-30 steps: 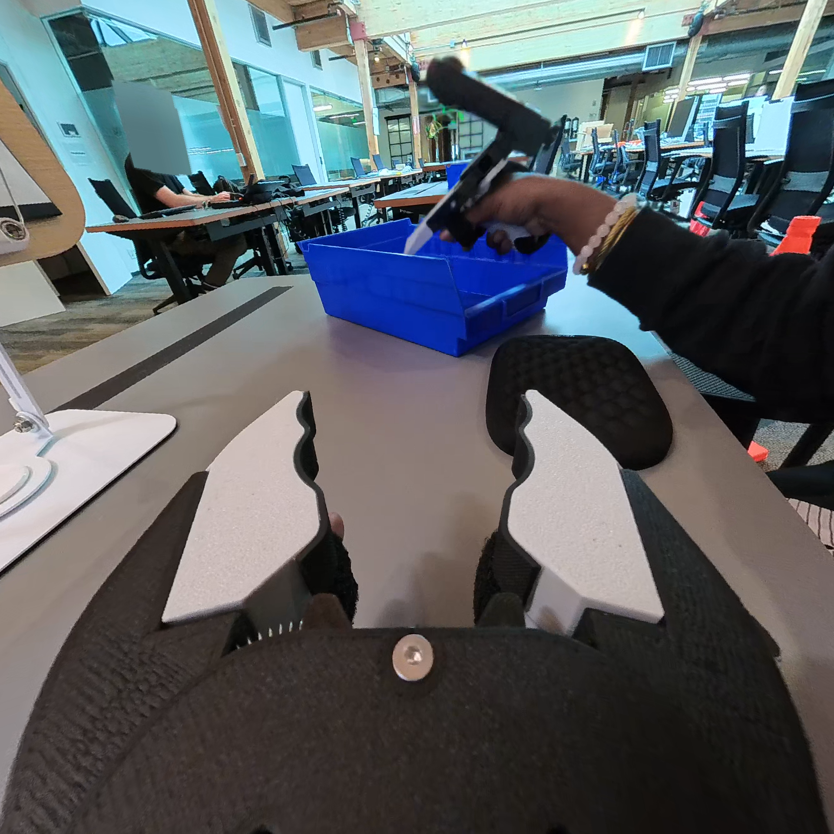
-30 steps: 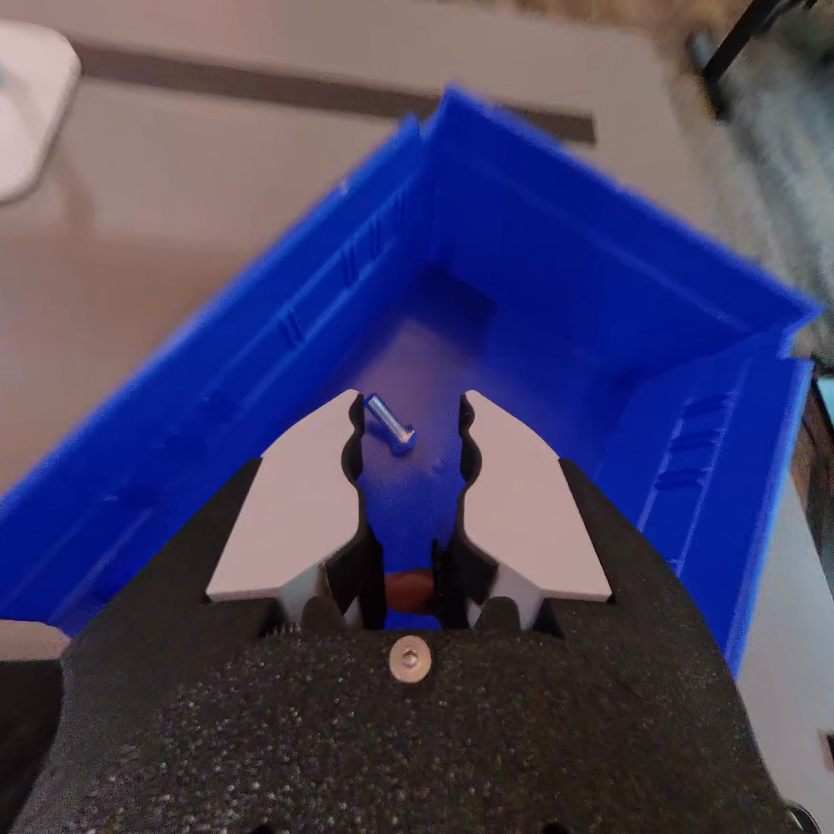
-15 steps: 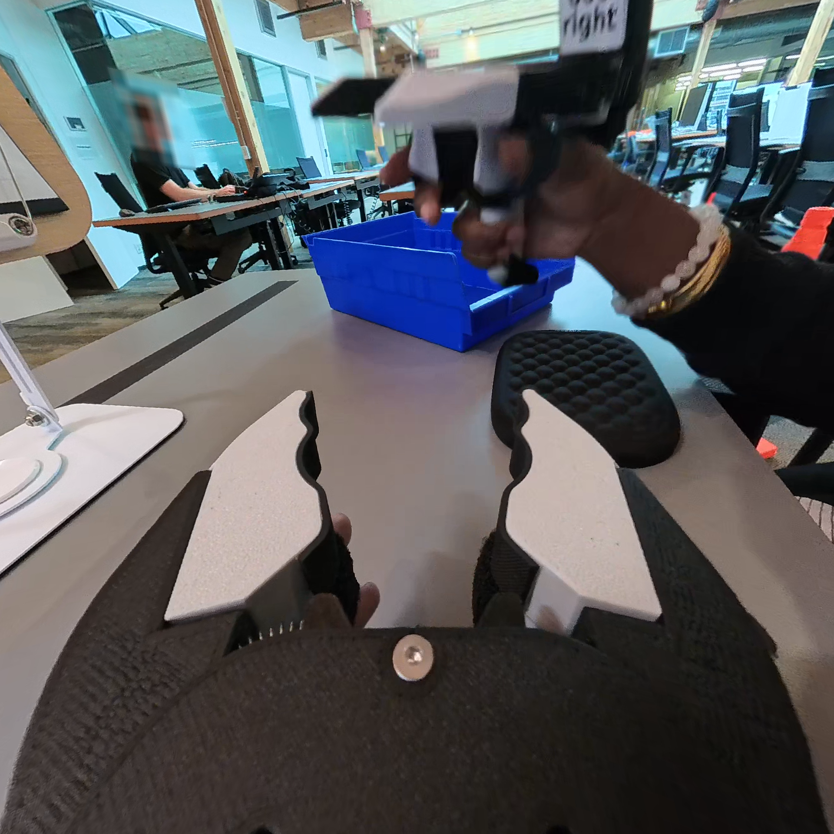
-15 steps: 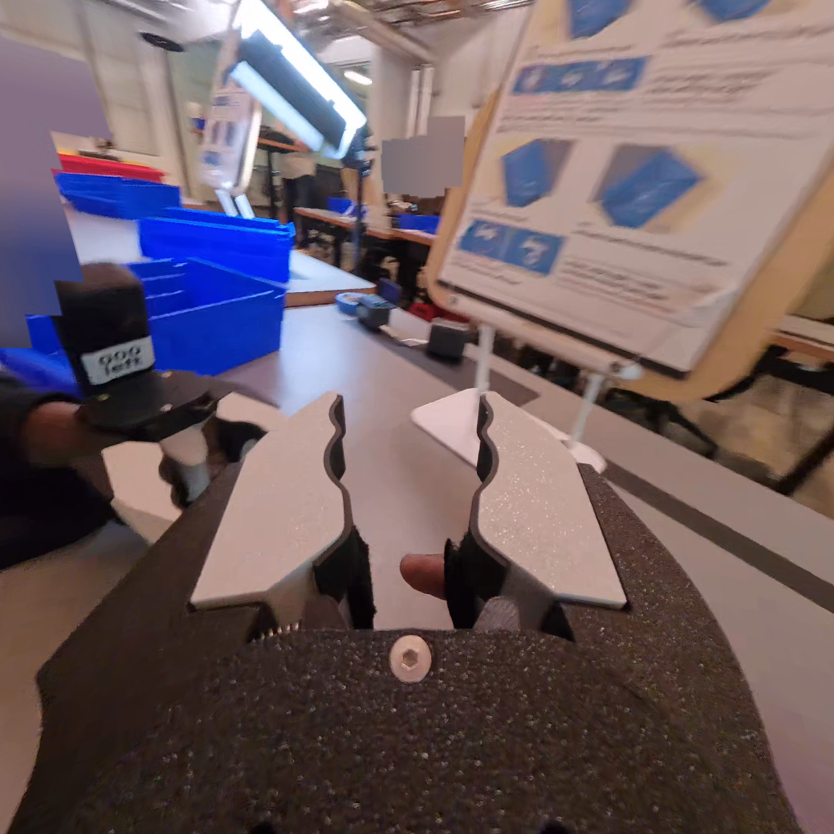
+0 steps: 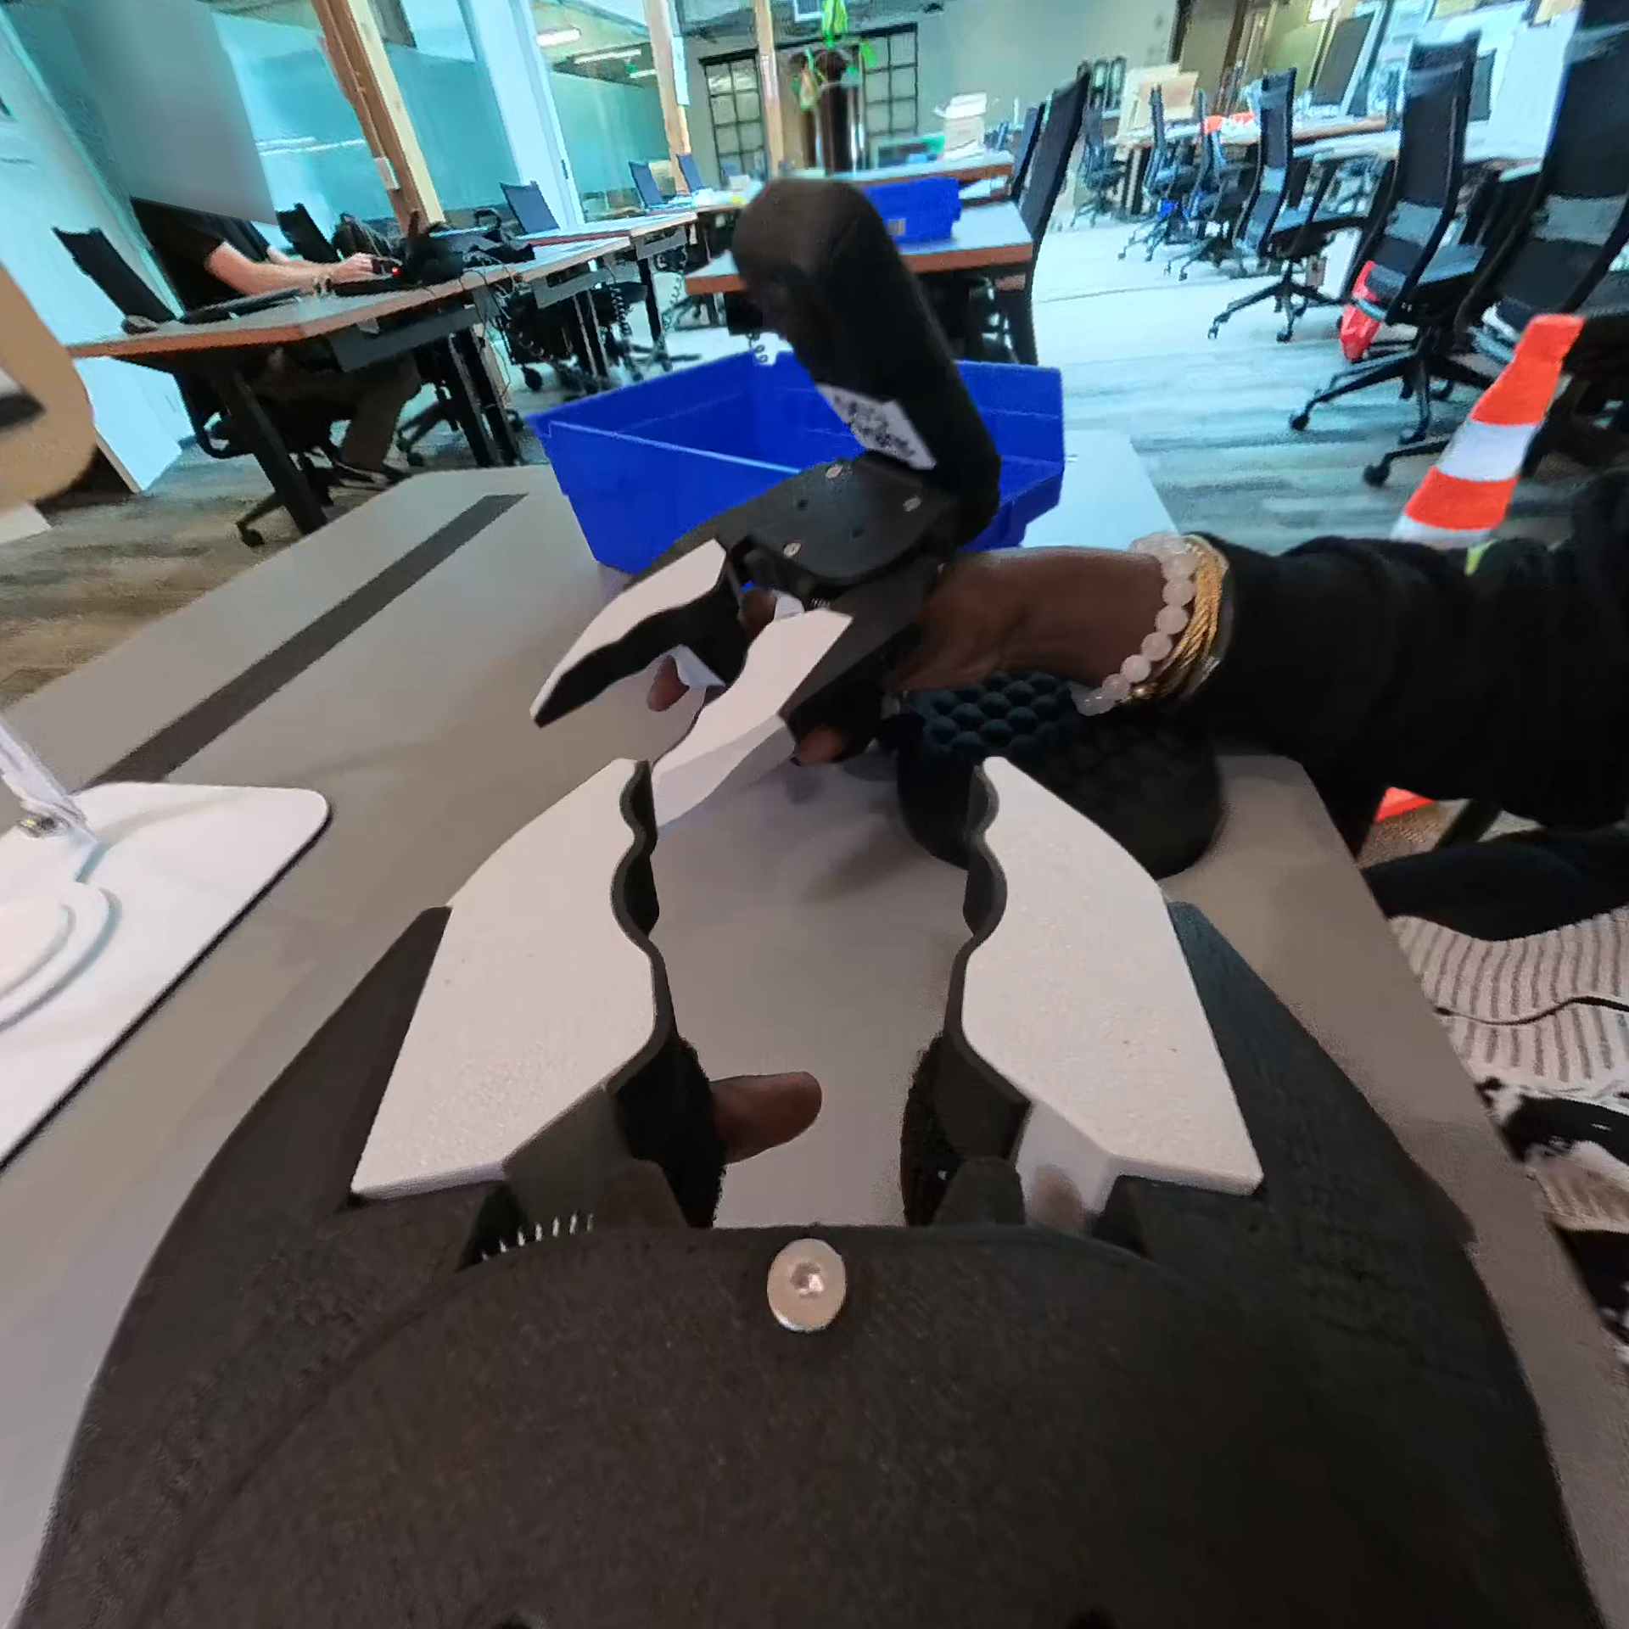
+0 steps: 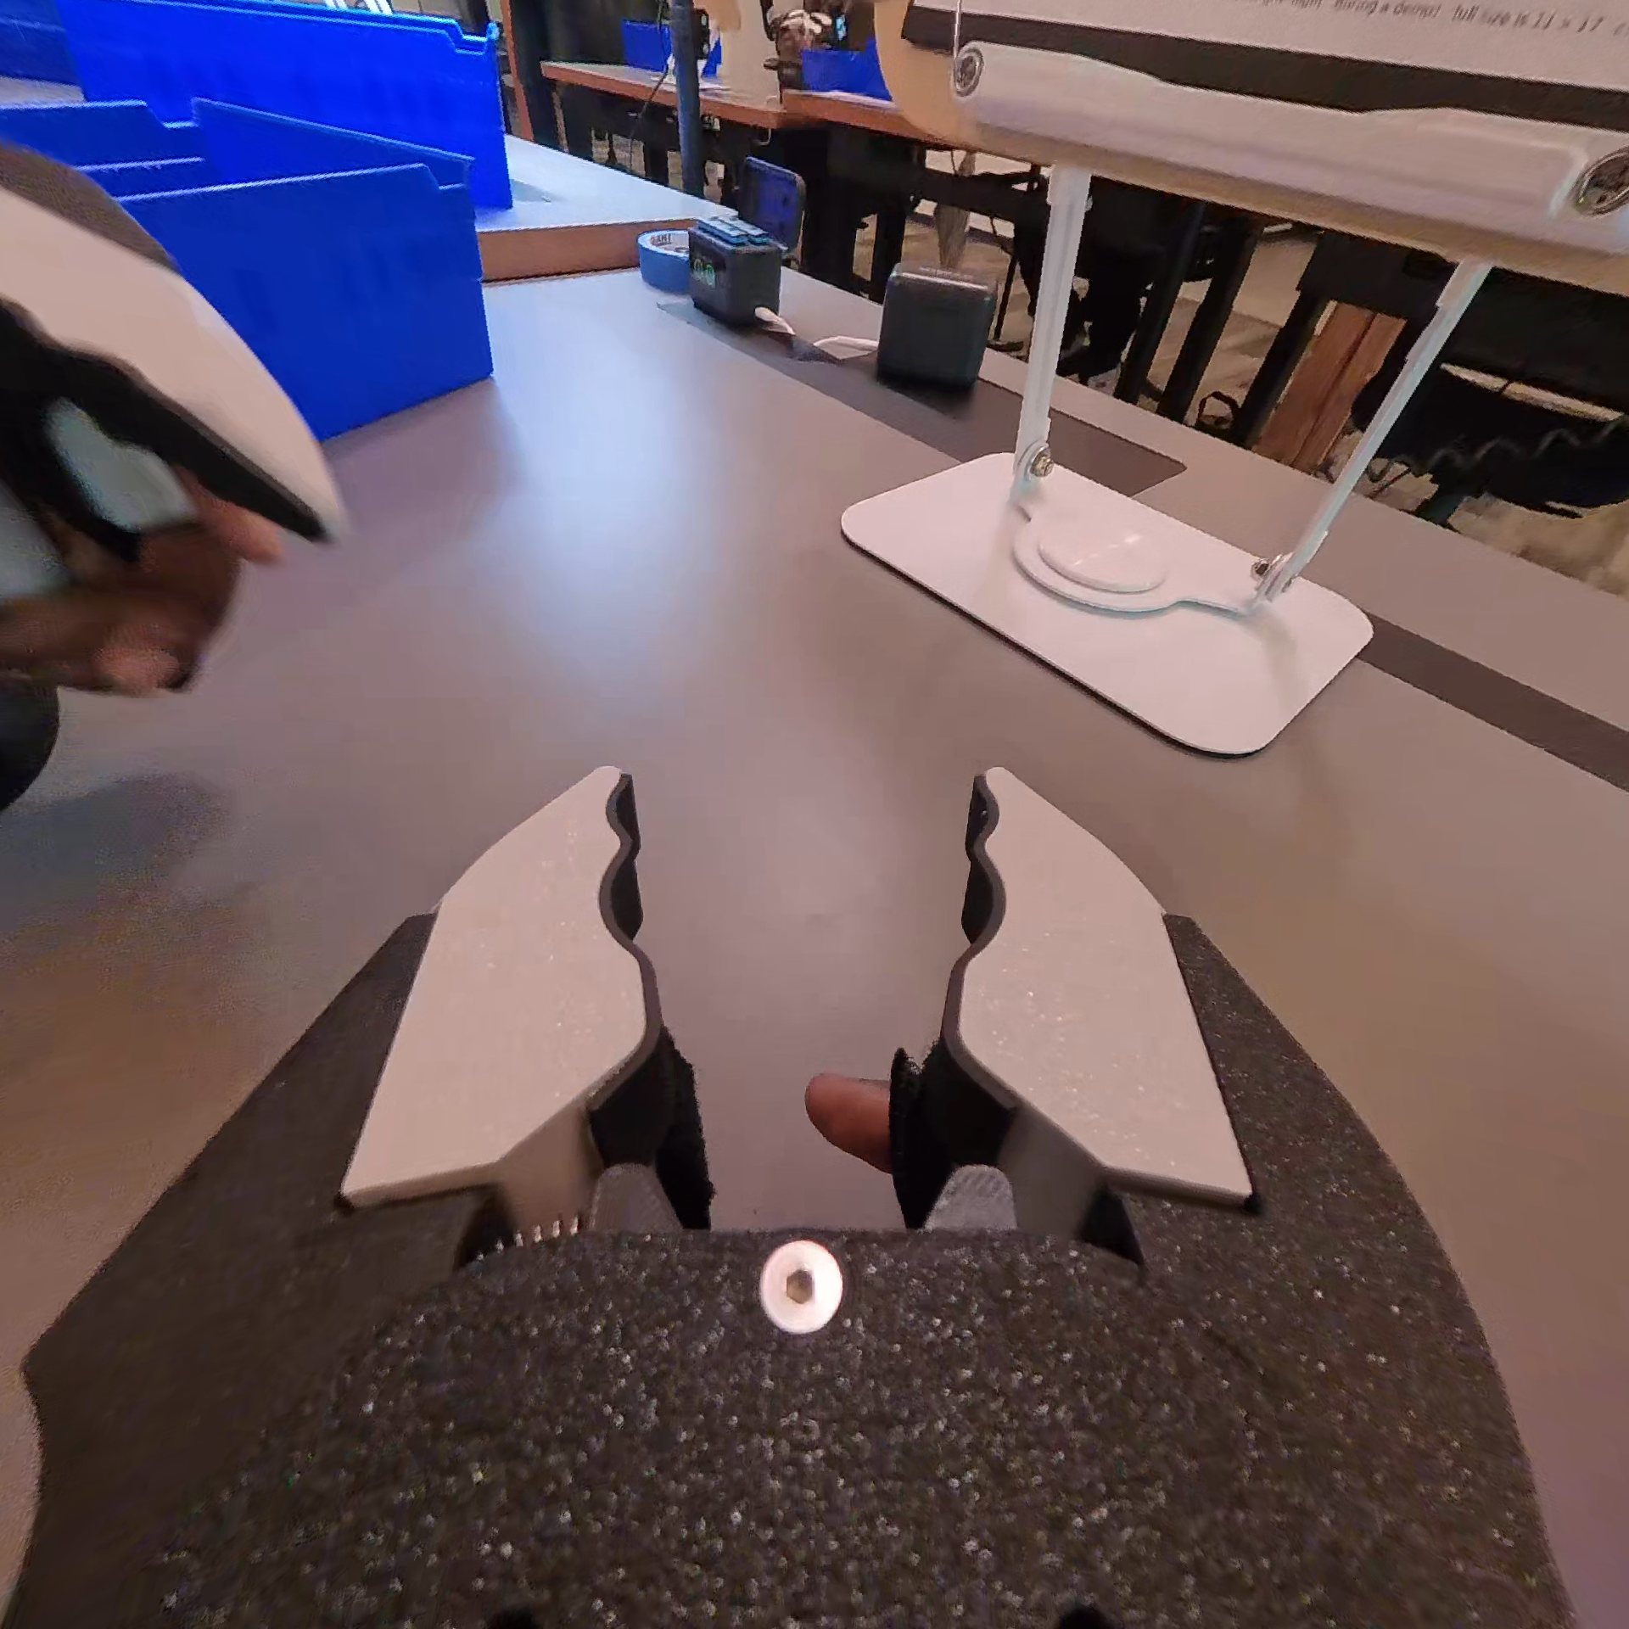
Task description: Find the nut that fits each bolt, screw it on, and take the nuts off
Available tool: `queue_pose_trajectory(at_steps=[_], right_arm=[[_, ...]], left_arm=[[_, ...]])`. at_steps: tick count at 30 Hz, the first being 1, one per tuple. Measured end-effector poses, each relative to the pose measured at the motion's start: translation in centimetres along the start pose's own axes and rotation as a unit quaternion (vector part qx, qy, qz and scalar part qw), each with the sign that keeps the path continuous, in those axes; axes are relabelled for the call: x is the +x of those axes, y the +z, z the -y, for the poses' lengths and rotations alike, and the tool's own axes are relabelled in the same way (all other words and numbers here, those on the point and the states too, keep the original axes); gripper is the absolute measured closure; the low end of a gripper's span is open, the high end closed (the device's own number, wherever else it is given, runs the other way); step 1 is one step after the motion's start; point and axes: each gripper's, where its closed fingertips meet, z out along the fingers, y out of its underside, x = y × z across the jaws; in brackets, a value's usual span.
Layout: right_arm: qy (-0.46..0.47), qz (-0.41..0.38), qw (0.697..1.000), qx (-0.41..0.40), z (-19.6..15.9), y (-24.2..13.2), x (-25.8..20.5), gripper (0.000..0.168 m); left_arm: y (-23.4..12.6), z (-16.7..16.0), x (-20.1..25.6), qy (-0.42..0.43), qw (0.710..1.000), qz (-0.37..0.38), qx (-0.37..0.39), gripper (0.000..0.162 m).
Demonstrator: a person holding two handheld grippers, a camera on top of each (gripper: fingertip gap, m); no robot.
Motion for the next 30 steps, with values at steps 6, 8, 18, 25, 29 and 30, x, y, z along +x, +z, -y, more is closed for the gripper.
queue_pose_trajectory(at_steps=[6,8,18,25,29,30], right_arm=[[-0.001,0.009,1.000,-0.016,-0.6,0.3,-0.2,0.098],[-0.014,0.012,1.000,-0.022,-0.8,0.4,-0.5,0.097],[-0.033,0.016,0.999,-0.031,-1.0,0.4,-0.8,0.097],[-0.024,0.013,0.999,-0.029,-1.1,0.4,-0.5,0.099],[-0.031,0.013,0.999,-0.031,-1.1,0.4,-0.6,0.099],[-0.034,0.012,0.999,-0.034,-1.2,0.4,-0.6,0.099]], left_arm=[[-7.5,5.7,0.6,0.026,0.999,0.039,-0.007,0.105],[-12.0,5.7,-2.3,0.029,0.992,0.116,-0.052,0.106],[-36.2,-7.7,-19.2,-0.252,0.816,0.430,-0.292,0.095],[-40.0,-15.8,-20.2,-0.295,0.720,0.446,-0.442,0.115],[-40.1,-16.8,-19.8,-0.322,0.715,0.425,-0.451,0.130],[-40.0,-17.0,-19.7,-0.330,0.716,0.419,-0.450,0.131]])
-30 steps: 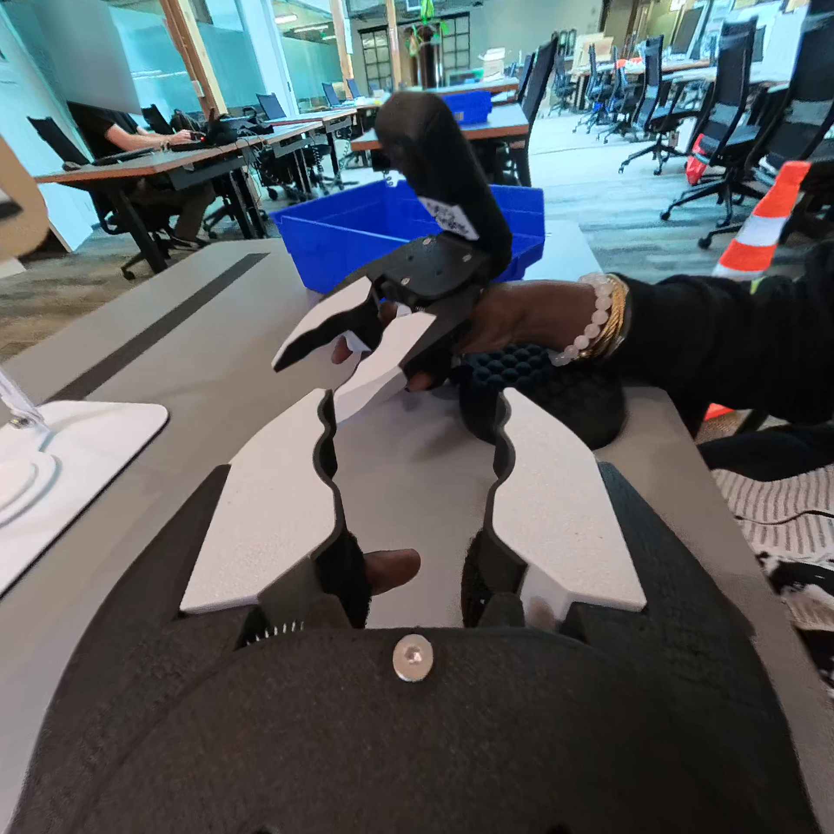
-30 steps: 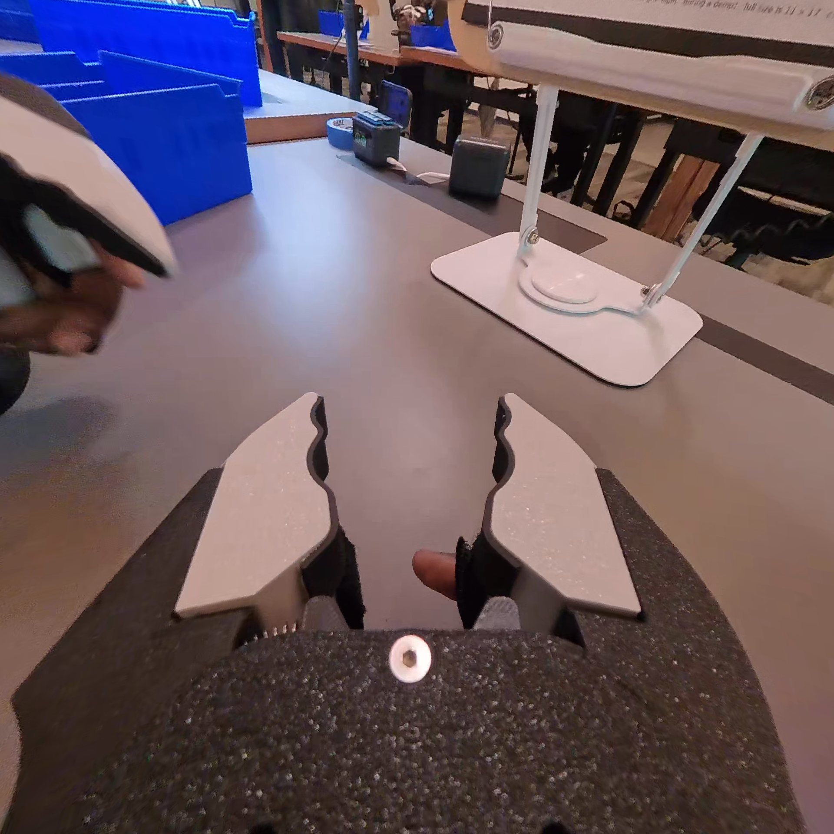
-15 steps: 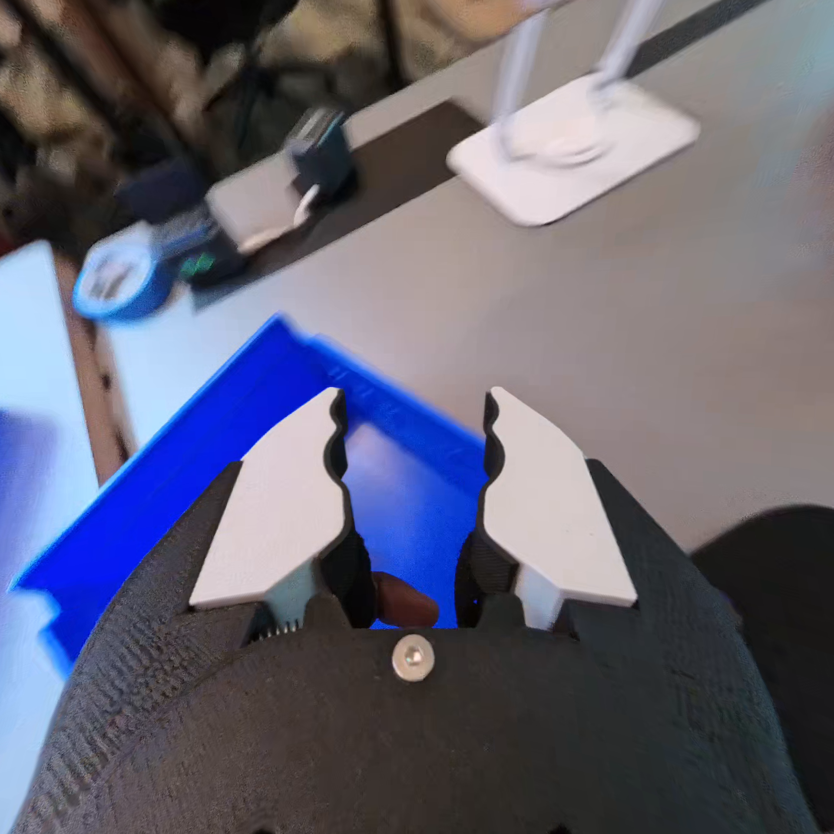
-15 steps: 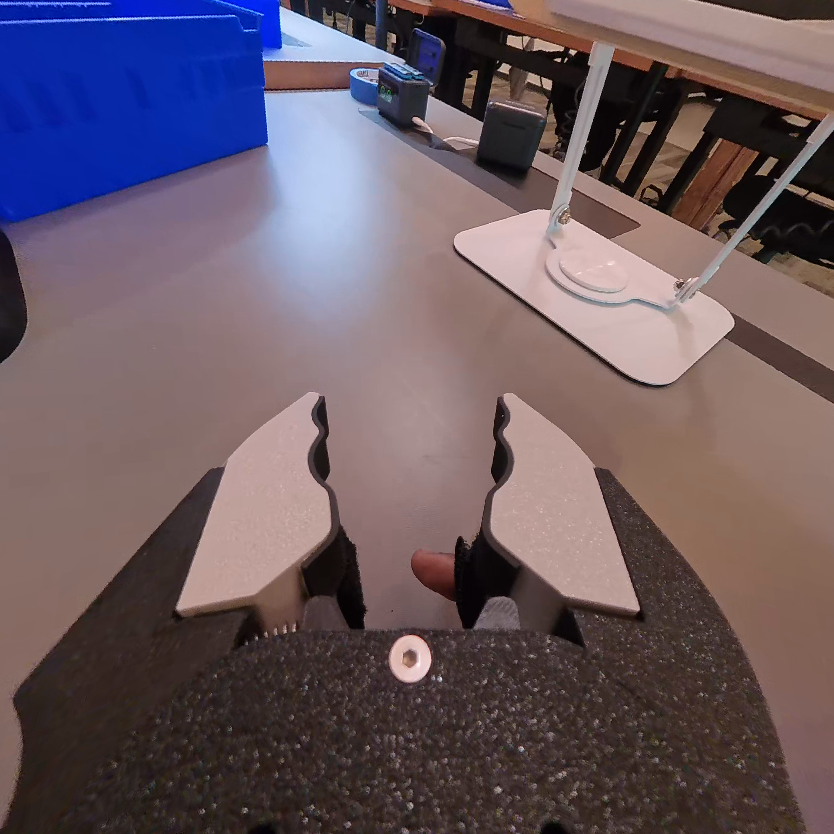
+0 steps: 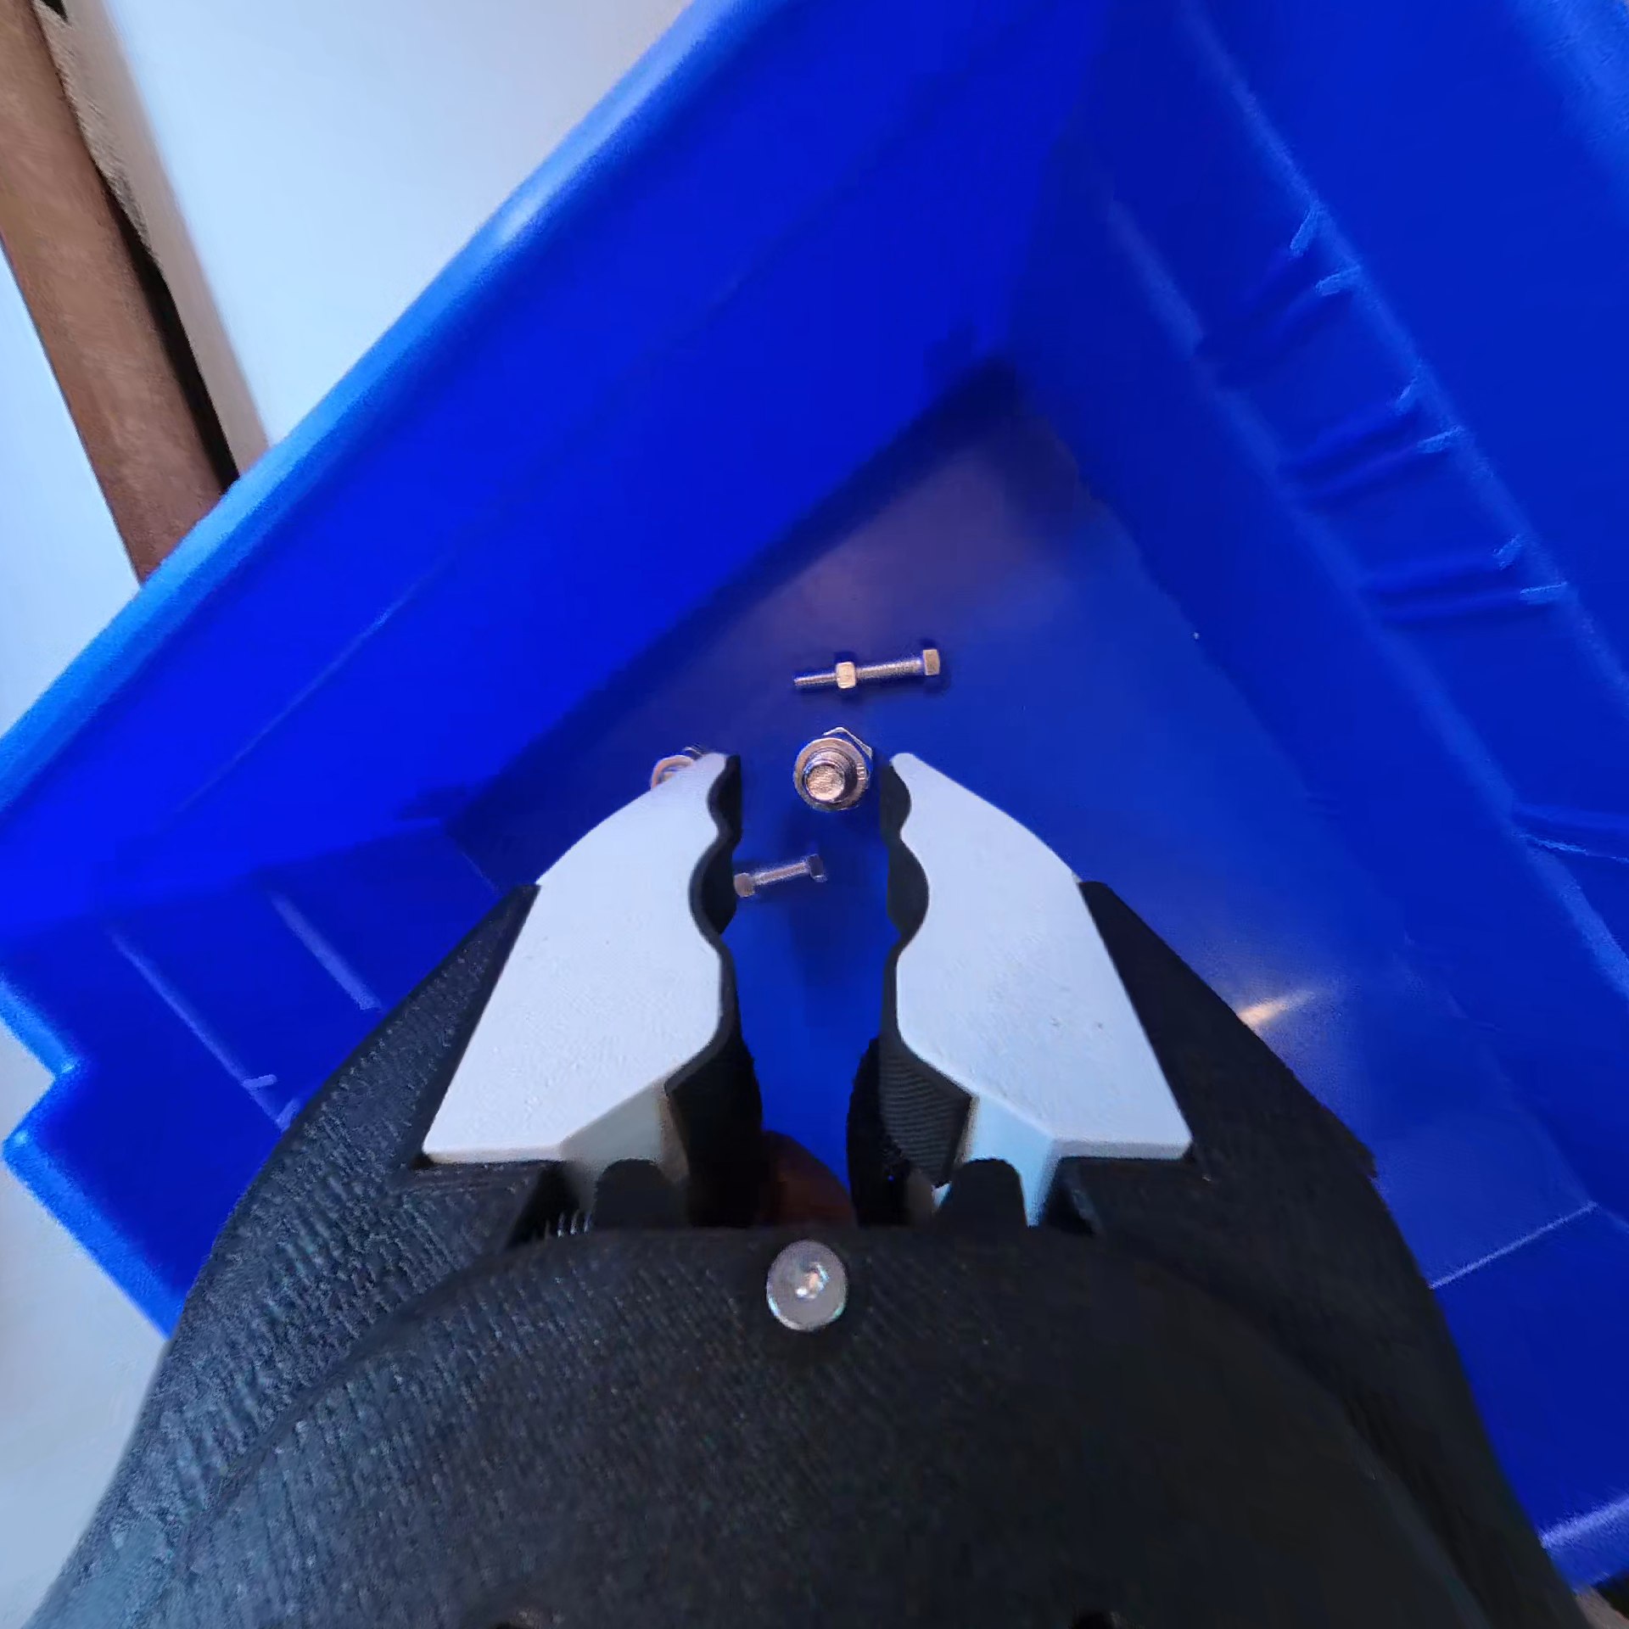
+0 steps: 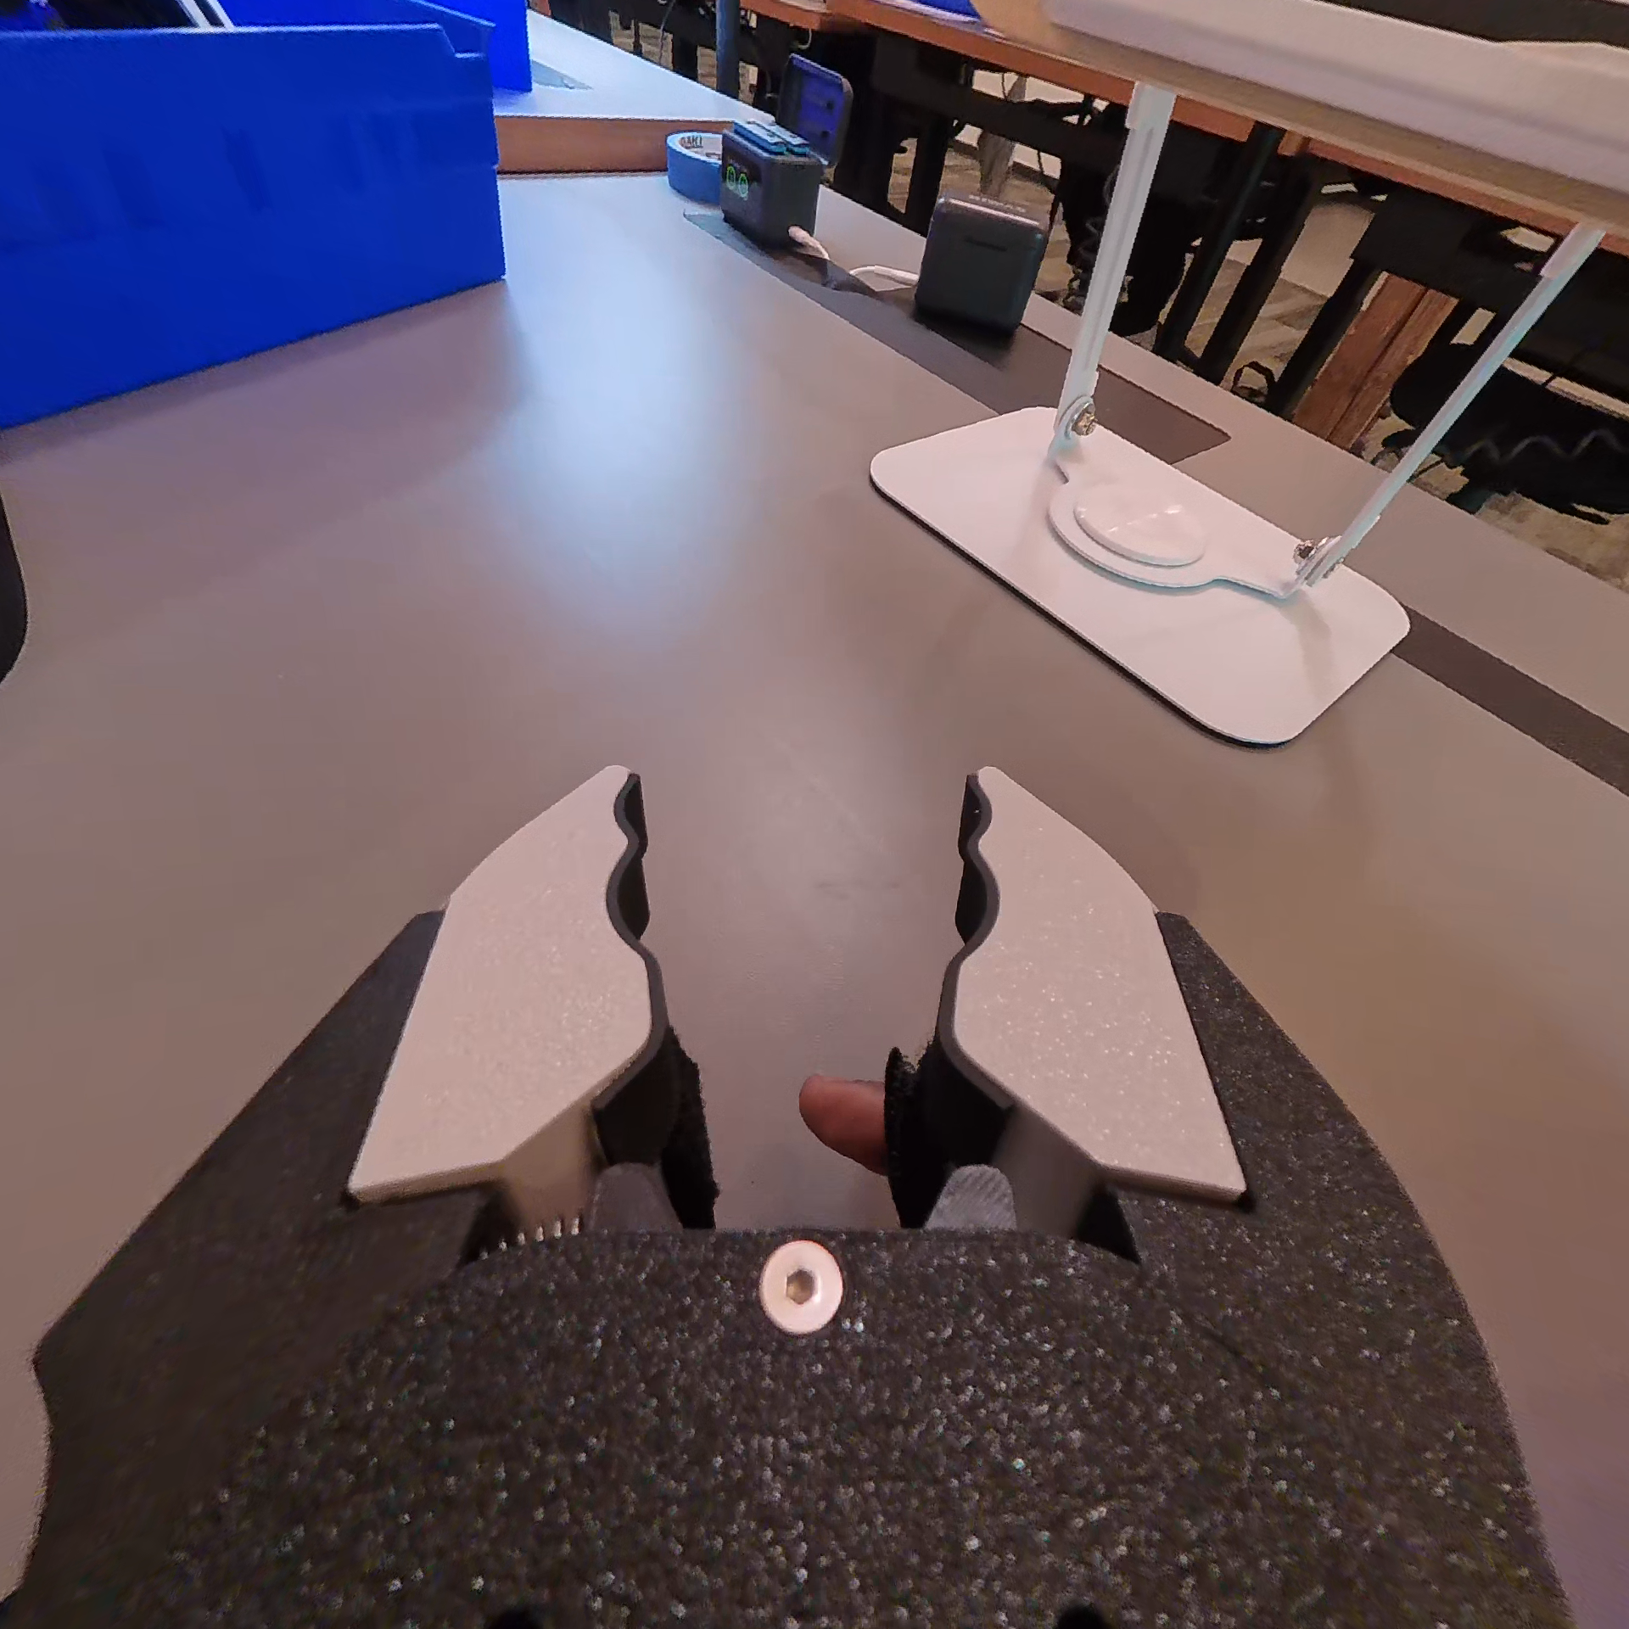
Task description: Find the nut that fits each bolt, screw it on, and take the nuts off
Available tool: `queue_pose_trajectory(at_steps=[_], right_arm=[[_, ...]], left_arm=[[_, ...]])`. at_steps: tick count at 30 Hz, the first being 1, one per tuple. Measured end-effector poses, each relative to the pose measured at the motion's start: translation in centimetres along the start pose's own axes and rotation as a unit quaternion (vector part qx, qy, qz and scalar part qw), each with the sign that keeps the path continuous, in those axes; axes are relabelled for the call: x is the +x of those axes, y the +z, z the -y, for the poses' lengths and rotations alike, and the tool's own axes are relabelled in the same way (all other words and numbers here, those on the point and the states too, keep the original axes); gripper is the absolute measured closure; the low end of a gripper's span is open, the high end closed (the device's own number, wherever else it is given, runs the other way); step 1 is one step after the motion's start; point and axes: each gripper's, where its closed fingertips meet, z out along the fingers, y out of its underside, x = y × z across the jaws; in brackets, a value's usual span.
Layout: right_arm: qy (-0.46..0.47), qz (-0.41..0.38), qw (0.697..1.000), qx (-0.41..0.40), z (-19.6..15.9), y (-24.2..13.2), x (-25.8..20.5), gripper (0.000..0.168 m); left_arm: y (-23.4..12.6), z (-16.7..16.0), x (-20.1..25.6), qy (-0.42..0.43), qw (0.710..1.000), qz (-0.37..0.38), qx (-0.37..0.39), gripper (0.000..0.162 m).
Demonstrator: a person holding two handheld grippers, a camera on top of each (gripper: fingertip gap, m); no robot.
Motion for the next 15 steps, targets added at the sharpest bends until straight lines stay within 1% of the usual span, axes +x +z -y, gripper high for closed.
queue_pose_trajectory(at_steps=[2,6,8,9,12,15], right_arm=[[-0.007,-0.001,1.000,-0.006,-0.2,0.0,0.0,0.099],[-0.012,-0.002,1.000,-0.012,-0.4,0.1,0.0,0.099],[-0.012,-0.003,1.000,-0.013,-0.4,0.1,0.0,0.099],[-0.012,-0.003,1.000,-0.014,-0.4,0.1,0.1,0.099],[-0.014,-0.003,1.000,-0.015,-0.5,0.1,0.0,0.099],[-0.014,-0.001,1.000,-0.014,-0.4,0.1,0.0,0.099]], left_arm=[[0.2,-0.2,0.2,-0.001,1.000,-0.010,-0.003,0.134],[0.5,0.2,0.4,-0.001,1.000,-0.023,0.012,0.146],[0.1,0.4,0.4,-0.001,1.000,-0.023,0.019,0.152],[-0.2,0.5,0.4,0.001,0.999,-0.020,0.025,0.152],[-1.7,1.3,0.9,0.018,0.999,-0.009,0.050,0.152],[-4.8,3.5,3.7,0.048,0.992,-0.033,0.116,0.152]])
